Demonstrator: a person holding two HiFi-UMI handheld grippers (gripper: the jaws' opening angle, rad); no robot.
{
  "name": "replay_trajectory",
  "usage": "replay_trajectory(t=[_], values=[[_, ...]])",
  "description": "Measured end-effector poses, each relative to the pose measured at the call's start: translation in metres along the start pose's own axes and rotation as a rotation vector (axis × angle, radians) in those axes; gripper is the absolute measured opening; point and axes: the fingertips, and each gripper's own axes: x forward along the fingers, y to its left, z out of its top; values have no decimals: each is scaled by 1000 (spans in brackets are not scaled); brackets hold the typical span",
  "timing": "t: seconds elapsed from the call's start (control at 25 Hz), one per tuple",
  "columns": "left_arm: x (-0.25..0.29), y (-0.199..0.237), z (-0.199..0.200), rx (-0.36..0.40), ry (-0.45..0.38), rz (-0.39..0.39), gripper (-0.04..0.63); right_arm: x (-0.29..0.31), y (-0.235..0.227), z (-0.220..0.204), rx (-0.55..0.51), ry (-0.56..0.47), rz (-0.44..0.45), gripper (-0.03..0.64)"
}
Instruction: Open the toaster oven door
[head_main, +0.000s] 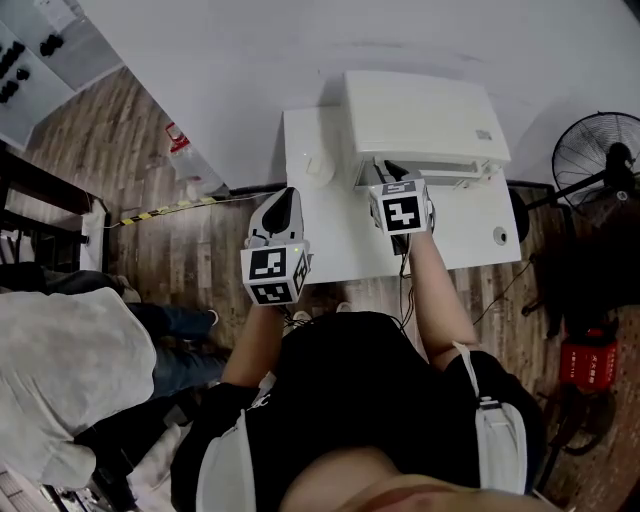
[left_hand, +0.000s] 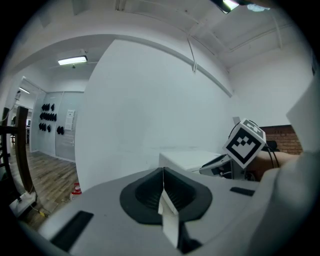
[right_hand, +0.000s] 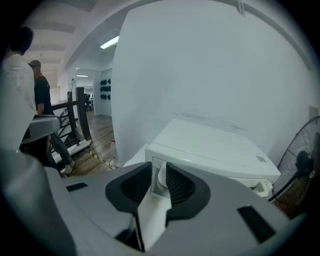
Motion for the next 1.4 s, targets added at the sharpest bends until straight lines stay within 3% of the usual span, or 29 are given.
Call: replay_trajectory(t=[0.28, 0.52, 0.72, 0.96, 1.4], values=[[1, 22, -3, -34, 0, 22, 14, 26, -6, -4, -78, 169, -34, 97], [1, 31, -6, -51, -3, 24, 14, 35, -5, -12, -123, 241, -52, 92], [3, 27, -9, -51, 4, -3, 12, 27, -4, -29, -25, 260, 0, 87], [2, 17, -14, -40, 21, -51, 14, 14, 5, -38, -5, 159, -15, 87], [-4, -13, -28, 22, 64, -199, 12, -19, 37, -117, 77, 111, -94, 82]])
